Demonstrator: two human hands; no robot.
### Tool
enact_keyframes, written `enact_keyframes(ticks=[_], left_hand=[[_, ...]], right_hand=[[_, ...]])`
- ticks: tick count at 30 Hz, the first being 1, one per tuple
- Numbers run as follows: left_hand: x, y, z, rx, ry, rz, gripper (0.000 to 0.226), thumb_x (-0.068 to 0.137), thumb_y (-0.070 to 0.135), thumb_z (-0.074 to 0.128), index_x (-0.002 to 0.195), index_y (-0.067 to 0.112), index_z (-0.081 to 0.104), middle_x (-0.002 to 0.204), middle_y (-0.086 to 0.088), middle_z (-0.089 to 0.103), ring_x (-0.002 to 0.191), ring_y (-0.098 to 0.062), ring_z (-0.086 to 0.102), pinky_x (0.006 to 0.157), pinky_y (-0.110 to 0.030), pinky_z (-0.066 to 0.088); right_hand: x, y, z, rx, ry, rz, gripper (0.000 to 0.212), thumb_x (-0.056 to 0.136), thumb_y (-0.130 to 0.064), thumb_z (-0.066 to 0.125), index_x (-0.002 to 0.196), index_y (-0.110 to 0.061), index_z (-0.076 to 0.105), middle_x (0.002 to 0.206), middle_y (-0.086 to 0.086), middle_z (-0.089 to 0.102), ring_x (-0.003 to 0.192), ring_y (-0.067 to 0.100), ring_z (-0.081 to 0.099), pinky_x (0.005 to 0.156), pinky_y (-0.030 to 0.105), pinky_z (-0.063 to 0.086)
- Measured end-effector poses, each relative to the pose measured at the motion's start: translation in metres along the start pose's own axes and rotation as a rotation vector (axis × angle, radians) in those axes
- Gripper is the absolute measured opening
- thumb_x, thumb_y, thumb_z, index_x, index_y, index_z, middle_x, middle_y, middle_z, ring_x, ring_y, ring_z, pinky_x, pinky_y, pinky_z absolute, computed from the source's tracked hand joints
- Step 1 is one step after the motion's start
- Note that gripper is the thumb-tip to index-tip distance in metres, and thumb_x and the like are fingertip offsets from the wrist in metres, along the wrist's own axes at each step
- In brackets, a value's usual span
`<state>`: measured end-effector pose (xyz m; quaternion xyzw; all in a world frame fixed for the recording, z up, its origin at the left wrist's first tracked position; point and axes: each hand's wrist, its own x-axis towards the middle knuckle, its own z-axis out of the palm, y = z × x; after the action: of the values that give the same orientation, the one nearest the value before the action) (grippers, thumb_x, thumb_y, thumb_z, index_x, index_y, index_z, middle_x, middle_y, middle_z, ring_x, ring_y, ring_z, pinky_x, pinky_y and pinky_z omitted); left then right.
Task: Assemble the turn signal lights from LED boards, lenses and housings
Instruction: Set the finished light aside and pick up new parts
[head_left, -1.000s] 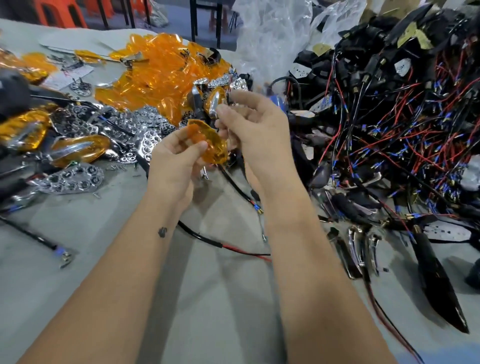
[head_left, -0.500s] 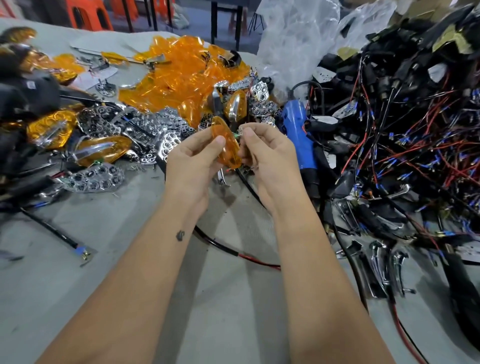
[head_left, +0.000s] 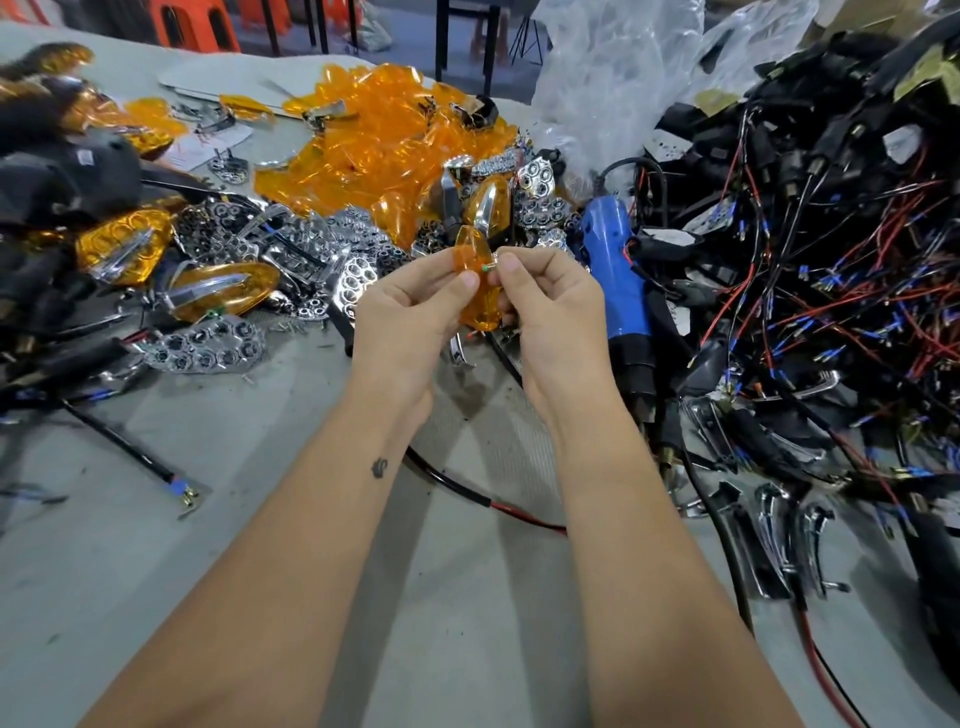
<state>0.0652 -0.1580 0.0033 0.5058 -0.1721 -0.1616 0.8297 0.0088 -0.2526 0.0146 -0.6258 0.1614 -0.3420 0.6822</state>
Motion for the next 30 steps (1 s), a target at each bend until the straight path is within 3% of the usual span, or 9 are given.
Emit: enact_keyframes(ticks=[5,11,16,21,24,27,30], left_hand=[[0.0,0.0,0.001,-0.012,0.019,0.041,0.024,0.084,-0.007,0.068,0.098,0.012,0.072,0.086,0.001,0.077,0.082,-0.012,0.073,0.07,-0.021,0.055],[-0.003,-0.001,0.0,0.038,0.016,0.075,0.024,0.085,-0.008,0.066,0.095,0.013,0.072,0.083,0.003,0.077,0.081,-0.01,0.072,0.07,-0.019,0.055],[0.0,-0.002,0.002,0.03,0.028,0.021,0.02,0.089,-0.003,0.065,0.1,0.012,0.072,0.091,-0.003,0.075,0.088,-0.018,0.069,0.076,-0.025,0.056],[0.002,0.0,0.0,-0.08,0.066,-0.064,0.01,0.09,0.002,0.065,0.096,0.01,0.067,0.08,0.0,0.069,0.069,-0.009,0.065,0.062,-0.019,0.053],[0.002,0.002,-0.001,-0.115,0.094,-0.067,0.012,0.091,0.001,0.064,0.092,0.012,0.065,0.079,0.0,0.069,0.072,-0.013,0.065,0.066,-0.024,0.054],[0.004,0.007,-0.002,-0.257,0.099,-0.094,0.013,0.094,0.001,0.058,0.09,0.013,0.061,0.077,0.0,0.071,0.067,-0.012,0.067,0.063,-0.025,0.056],[0.003,0.01,-0.003,-0.353,0.07,-0.079,0.015,0.096,0.003,0.055,0.09,0.016,0.058,0.074,0.004,0.071,0.066,-0.009,0.067,0.062,-0.021,0.055]], right_hand=[[-0.007,0.007,0.011,-0.154,0.04,-0.127,0.021,0.096,-0.008,0.06,0.084,-0.026,0.059,0.086,-0.007,0.065,0.081,0.003,0.062,0.076,0.024,0.053],[-0.011,0.013,0.017,-0.228,0.052,-0.18,0.025,0.096,-0.005,0.057,0.081,-0.023,0.051,0.084,0.001,0.06,0.081,0.013,0.057,0.079,0.036,0.052],[-0.011,0.012,0.016,-0.155,0.056,-0.164,0.02,0.097,-0.007,0.059,0.083,-0.022,0.058,0.083,-0.005,0.061,0.078,0.004,0.057,0.073,0.022,0.05],[-0.015,0.004,0.017,-0.087,0.0,-0.075,0.029,0.09,0.006,0.054,0.087,-0.018,0.07,0.111,0.004,0.055,0.091,-0.008,0.057,0.082,0.018,0.052],[-0.017,-0.003,0.016,-0.085,-0.024,-0.084,0.028,0.09,0.006,0.054,0.088,-0.016,0.073,0.114,0.011,0.058,0.097,0.002,0.059,0.085,0.02,0.052],[-0.015,-0.004,0.014,-0.053,0.02,-0.004,0.018,0.096,-0.007,0.057,0.105,-0.013,0.071,0.12,0.014,0.06,0.1,0.008,0.061,0.083,0.018,0.052],[-0.013,-0.001,0.011,-0.162,-0.072,0.079,0.023,0.094,-0.024,0.067,0.115,-0.015,0.067,0.114,0.009,0.067,0.106,0.021,0.065,0.093,0.038,0.056]])
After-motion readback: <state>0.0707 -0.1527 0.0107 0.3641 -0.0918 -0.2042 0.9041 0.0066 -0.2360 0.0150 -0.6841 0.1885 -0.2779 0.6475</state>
